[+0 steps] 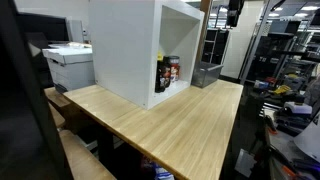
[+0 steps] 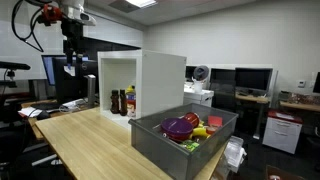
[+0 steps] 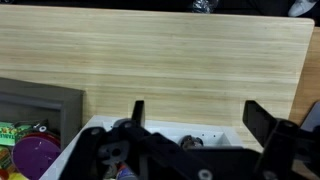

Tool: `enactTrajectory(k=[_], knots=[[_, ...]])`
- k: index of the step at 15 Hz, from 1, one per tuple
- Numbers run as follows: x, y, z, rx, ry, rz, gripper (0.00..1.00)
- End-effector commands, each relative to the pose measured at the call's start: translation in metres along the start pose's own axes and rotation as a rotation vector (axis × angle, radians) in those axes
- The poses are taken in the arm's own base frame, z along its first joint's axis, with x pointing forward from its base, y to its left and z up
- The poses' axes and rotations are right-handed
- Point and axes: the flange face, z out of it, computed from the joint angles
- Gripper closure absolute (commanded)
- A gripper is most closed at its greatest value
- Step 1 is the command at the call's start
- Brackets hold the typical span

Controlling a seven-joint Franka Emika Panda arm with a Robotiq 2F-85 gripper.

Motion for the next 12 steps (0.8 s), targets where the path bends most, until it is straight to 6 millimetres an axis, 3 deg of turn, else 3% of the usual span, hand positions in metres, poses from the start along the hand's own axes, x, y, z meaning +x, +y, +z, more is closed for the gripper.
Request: enactTrajectory(k=[1, 8, 12], knots=[[0.000, 0.000, -0.001, 0.000, -0.001, 0.000, 0.00], [0.000, 0.000, -0.001, 0.000, -0.001, 0.000, 0.00], [0.001, 0.013, -0.004, -0.003, 0.034, 0.042, 0.00]])
